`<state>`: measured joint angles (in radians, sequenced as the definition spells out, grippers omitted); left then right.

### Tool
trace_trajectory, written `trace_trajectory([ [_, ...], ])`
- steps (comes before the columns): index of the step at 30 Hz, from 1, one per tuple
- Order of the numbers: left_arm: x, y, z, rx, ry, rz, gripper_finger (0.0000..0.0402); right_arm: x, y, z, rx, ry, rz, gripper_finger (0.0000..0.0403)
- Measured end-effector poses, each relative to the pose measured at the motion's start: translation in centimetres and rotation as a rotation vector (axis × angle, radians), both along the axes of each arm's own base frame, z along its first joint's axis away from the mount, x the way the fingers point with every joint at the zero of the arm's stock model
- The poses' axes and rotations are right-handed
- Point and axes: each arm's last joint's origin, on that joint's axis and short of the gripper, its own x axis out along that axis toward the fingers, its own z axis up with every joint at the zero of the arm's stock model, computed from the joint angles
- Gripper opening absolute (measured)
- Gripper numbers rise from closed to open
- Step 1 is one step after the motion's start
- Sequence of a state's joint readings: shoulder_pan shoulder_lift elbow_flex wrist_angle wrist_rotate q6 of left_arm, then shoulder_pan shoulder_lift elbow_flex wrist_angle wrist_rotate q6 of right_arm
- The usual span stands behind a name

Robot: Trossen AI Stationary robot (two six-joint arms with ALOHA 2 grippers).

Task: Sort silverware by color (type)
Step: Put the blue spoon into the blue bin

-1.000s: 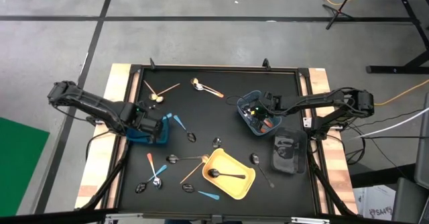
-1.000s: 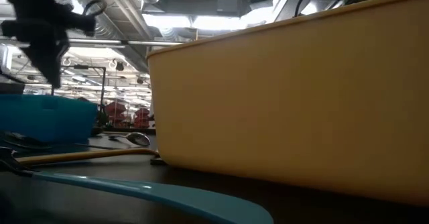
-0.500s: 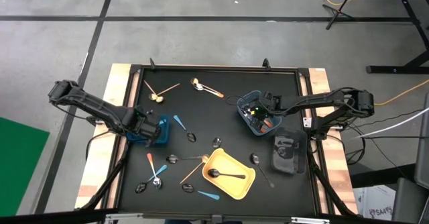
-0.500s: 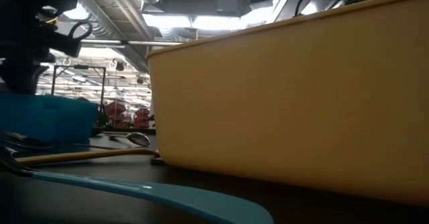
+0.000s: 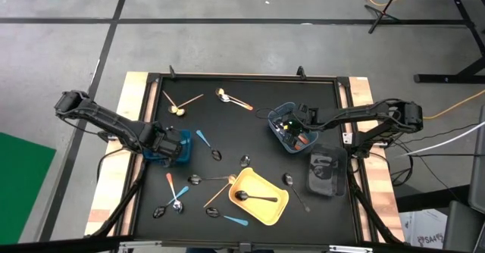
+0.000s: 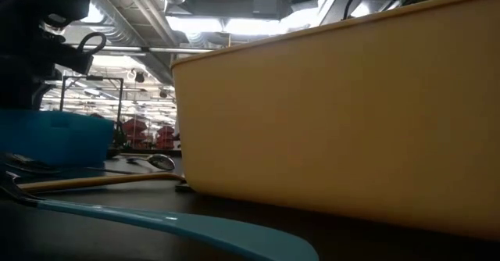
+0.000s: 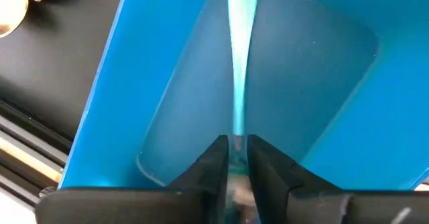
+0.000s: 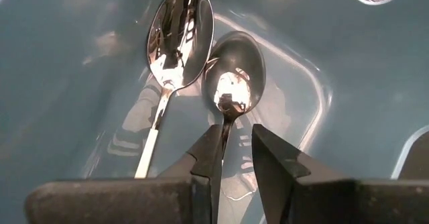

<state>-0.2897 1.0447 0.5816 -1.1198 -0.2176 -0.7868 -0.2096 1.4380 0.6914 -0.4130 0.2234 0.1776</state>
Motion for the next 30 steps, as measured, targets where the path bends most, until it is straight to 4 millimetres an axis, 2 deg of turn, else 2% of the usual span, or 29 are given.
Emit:
trace_trajectory([
  [11,0.1,-0.1,0.2,-0.028,-0.012,0.049,0.0072,0.0,0.0,0.0,0.0,0.0,0.0,0.0072],
  [18,1.3,-0.4,2.4,-0.048,-0.092,0.024,0.0072,-0.1,0.0,0.2,0.008,0.028,0.002,0.0072],
  [25,2.7,-0.7,5.2,-0.027,-0.231,-0.011,0.0072,0.3,-0.1,2.6,0.028,0.12,0.001,0.0072],
  [30,4.6,-0.9,6.1,-0.018,-0.416,-0.085,0.0073,1.0,-0.2,4.7,0.026,0.118,0.002,0.0072],
])
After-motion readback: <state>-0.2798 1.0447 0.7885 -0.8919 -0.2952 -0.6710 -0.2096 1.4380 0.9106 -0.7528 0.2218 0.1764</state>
